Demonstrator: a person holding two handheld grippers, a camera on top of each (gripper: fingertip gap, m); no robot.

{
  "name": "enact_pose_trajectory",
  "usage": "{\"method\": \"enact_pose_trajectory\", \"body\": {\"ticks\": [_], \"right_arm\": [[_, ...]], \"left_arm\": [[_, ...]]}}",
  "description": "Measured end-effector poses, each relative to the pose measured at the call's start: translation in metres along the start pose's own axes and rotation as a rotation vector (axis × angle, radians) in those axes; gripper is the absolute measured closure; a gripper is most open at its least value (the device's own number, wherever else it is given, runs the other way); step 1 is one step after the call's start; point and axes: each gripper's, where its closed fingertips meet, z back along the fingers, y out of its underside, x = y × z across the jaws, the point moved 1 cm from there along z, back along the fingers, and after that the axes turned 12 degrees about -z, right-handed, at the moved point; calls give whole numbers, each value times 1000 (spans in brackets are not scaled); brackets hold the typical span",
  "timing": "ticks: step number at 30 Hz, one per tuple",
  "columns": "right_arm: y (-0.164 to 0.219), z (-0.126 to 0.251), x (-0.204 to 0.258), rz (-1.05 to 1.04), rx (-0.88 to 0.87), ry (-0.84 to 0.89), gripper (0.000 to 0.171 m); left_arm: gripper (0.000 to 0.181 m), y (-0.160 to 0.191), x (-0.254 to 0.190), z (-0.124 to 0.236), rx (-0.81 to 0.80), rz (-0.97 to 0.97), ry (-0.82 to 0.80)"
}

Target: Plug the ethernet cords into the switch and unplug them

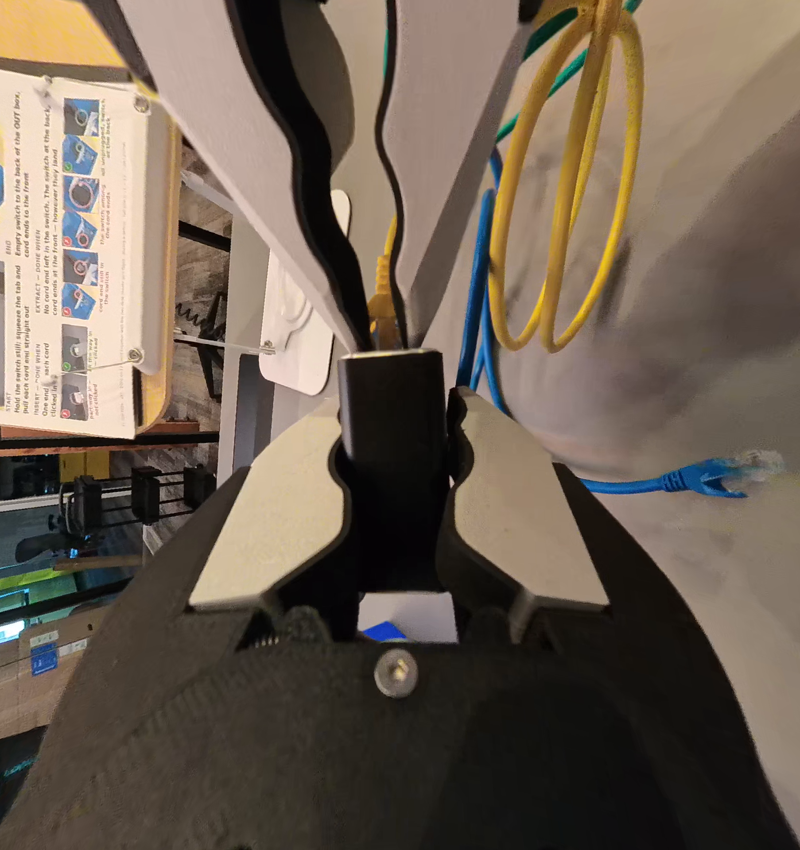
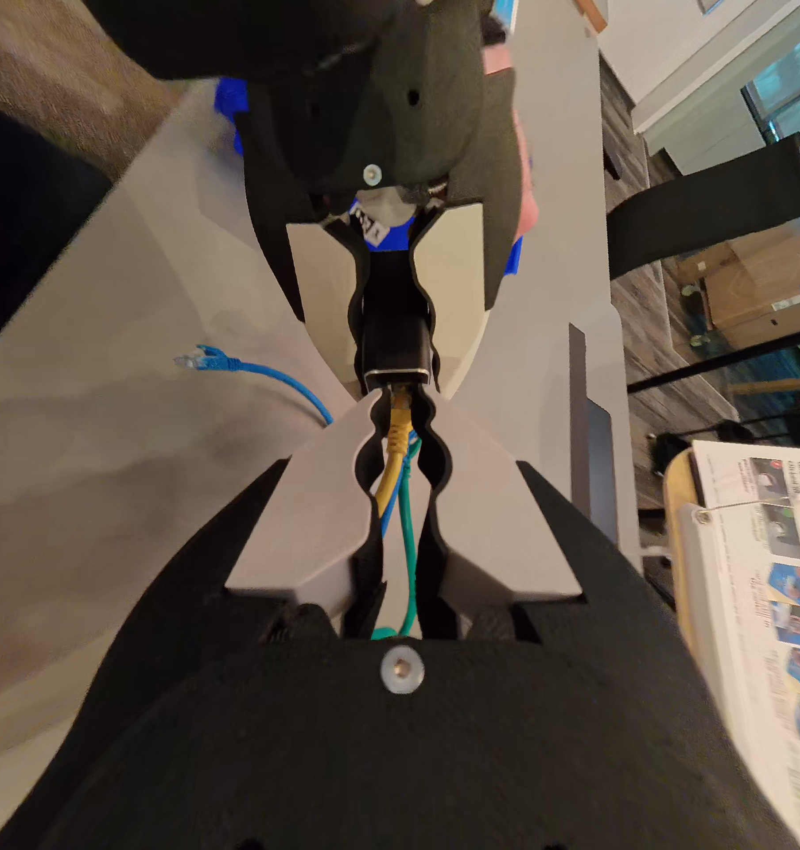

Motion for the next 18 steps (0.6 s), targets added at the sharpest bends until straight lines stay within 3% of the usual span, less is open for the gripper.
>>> {"method": "enact_pose_trajectory", "body": {"ticks": [4,9,18], "right_arm": [[3,25,-15,-116,-109,-10,169],[7,19,-12,-81,-64,-18,166],[9,47,-32,-131,-88,77,167]], "left_arm": [[143,28,5,2,67,5,-13],[144,8,15,8,18,-2,-53],[144,35,15,2,102,34,-37]]}}
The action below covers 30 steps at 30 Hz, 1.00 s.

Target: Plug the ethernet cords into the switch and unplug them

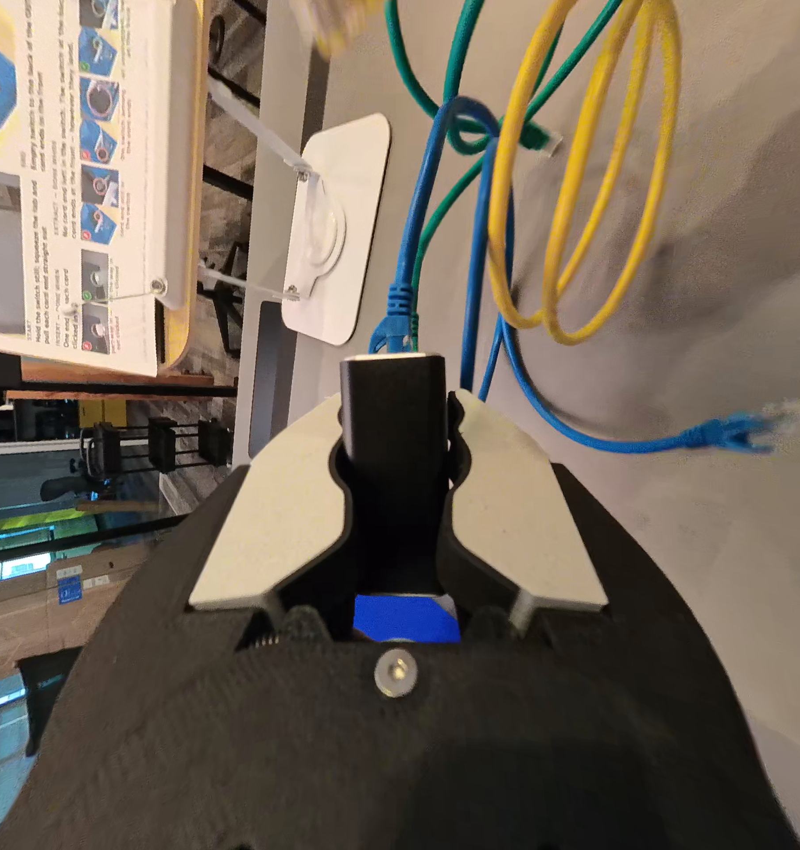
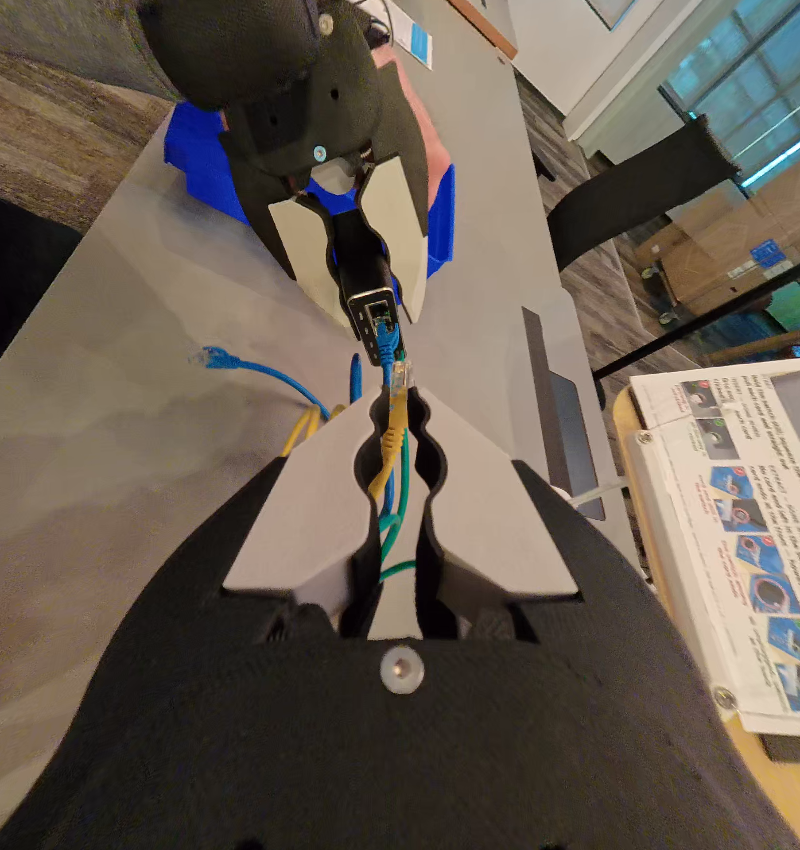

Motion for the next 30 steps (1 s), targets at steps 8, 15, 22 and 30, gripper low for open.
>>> {"method": "enact_pose_trajectory", "body": {"ticks": [8,15,22,30], "right_arm": [[-11,40,-17,-9,12,120,167],[-23,86,-30,-28,2,255,167],[-31,167,-36,-47,58,488,166],[12,272,-17,-131,274,745,166]], "left_arm": [[144,32,20,3,83,89,-77],[144,46,31,9,113,140,-119],[144,43,29,7,109,133,-112],[144,40,29,9,117,121,-109]]}}
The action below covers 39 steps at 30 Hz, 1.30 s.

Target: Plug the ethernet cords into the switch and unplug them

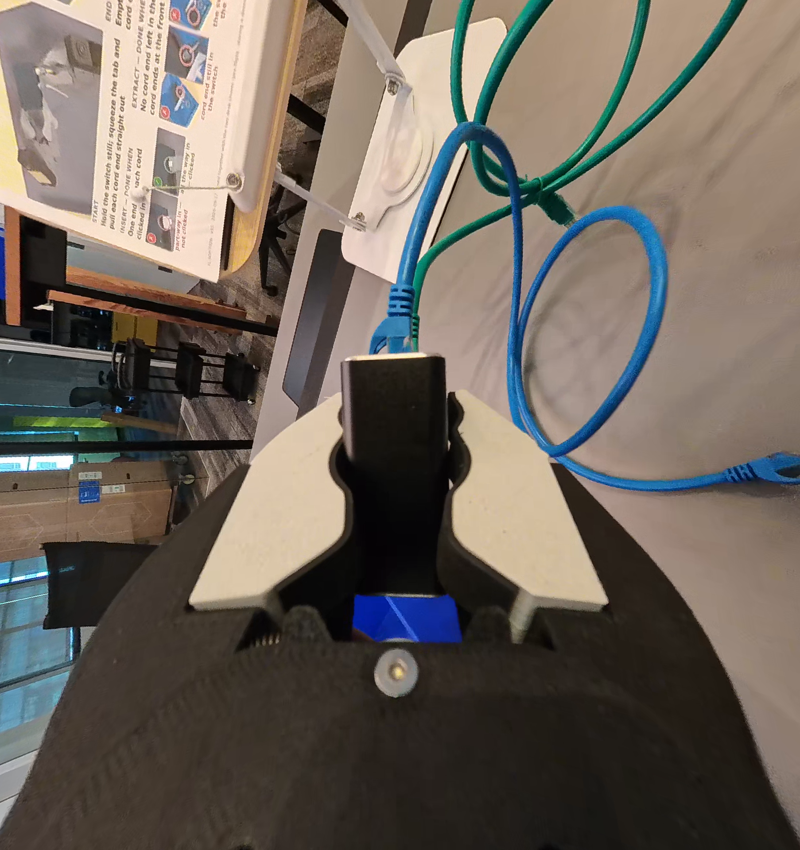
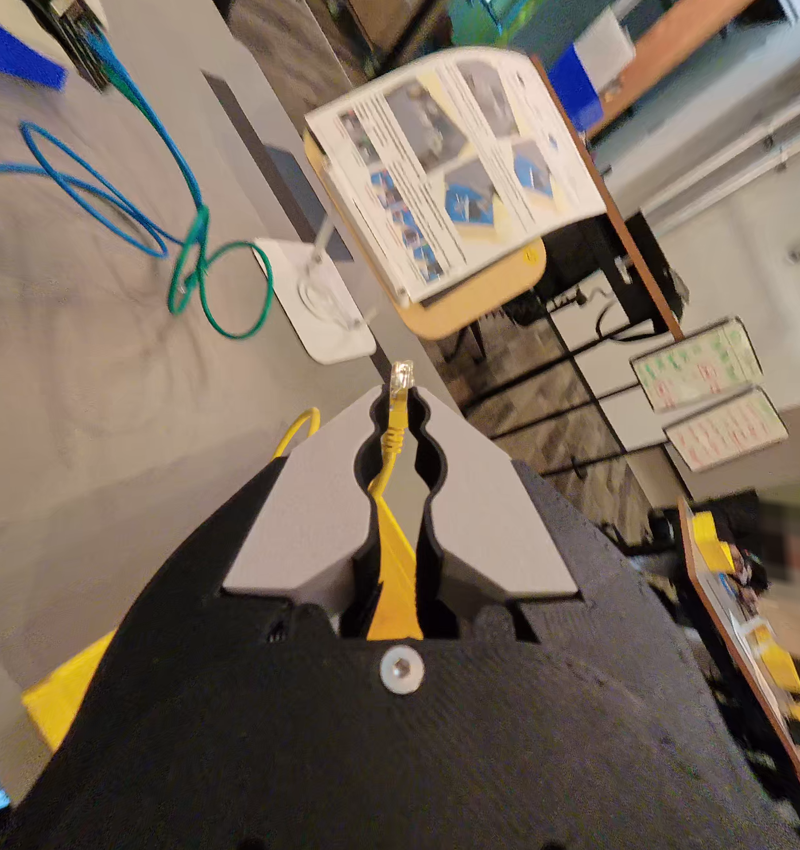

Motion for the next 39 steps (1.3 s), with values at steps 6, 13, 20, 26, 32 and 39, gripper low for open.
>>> {"method": "enact_pose_trajectory", "body": {"ticks": [6,13,20,26,32,39], "right_arm": [[60,27,-9,-91,131,84,166],[149,27,-8,-236,287,150,166],[250,22,-9,-333,568,203,163],[269,21,-19,-276,659,238,140],[248,31,-43,-237,636,310,130],[100,-8,12,-134,166,78,141]], "left_arm": [[144,-8,-4,2,-5,-13,6],[144,-13,-8,2,-7,-21,15],[144,-15,-14,0,-8,-33,33],[144,-16,-17,-2,-11,-37,42],[144,-19,-17,-2,-25,-44,32],[144,-37,-21,1,-72,-85,11]]}}
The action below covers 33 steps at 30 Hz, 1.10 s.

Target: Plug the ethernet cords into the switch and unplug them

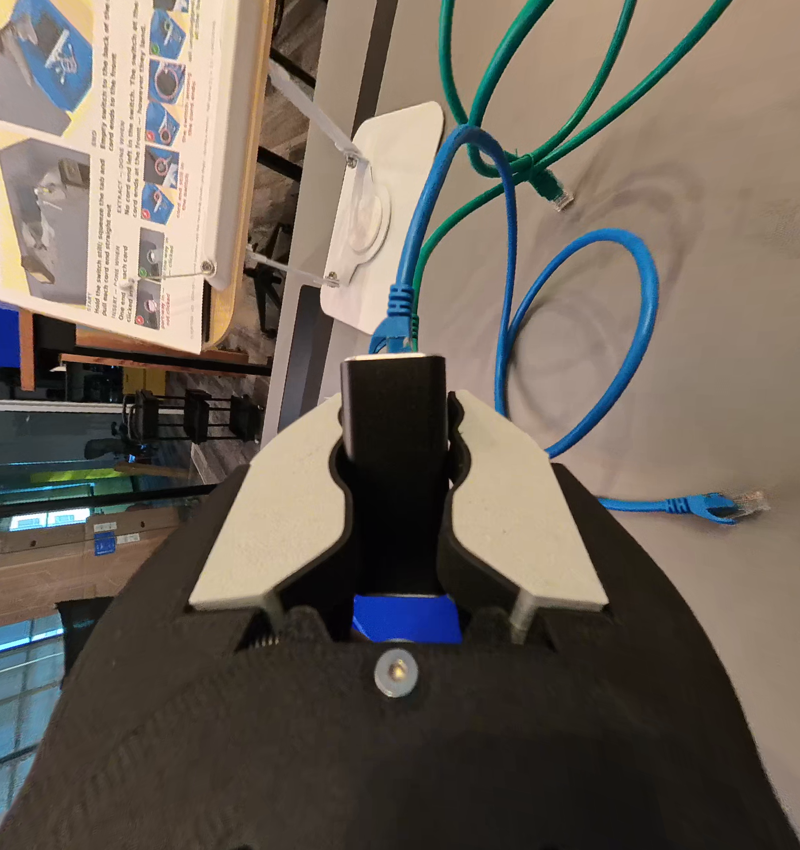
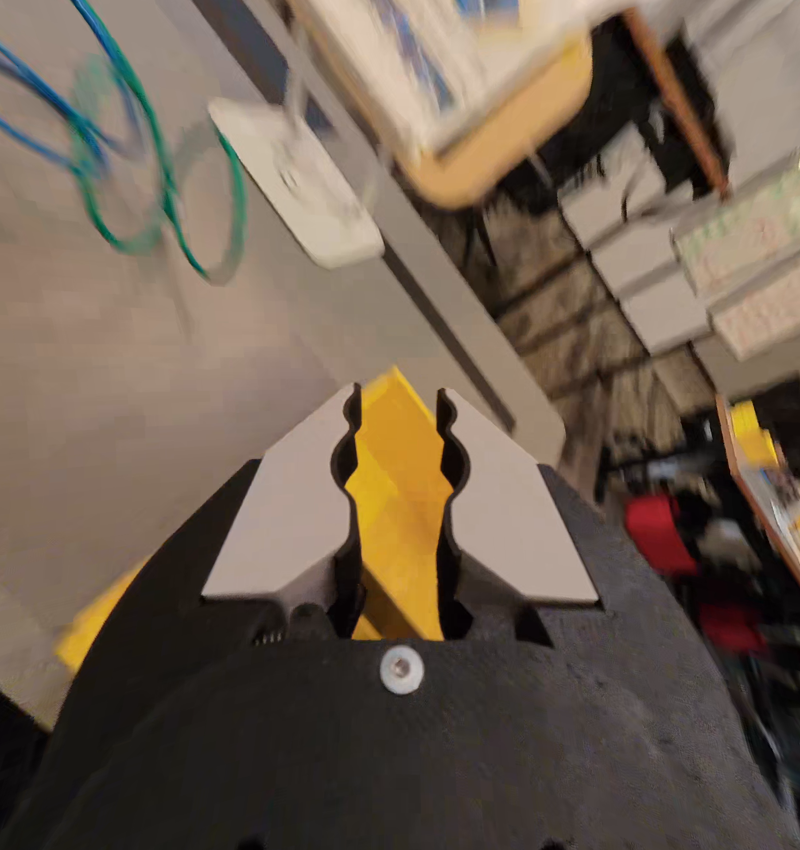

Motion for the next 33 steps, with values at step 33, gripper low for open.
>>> {"method": "enact_pose_trajectory", "body": {"ticks": [33], "right_arm": [[-162,-139,266,484,-378,-781,153]], "left_arm": [[144,-34,-6,16,-92,-84,27]]}}
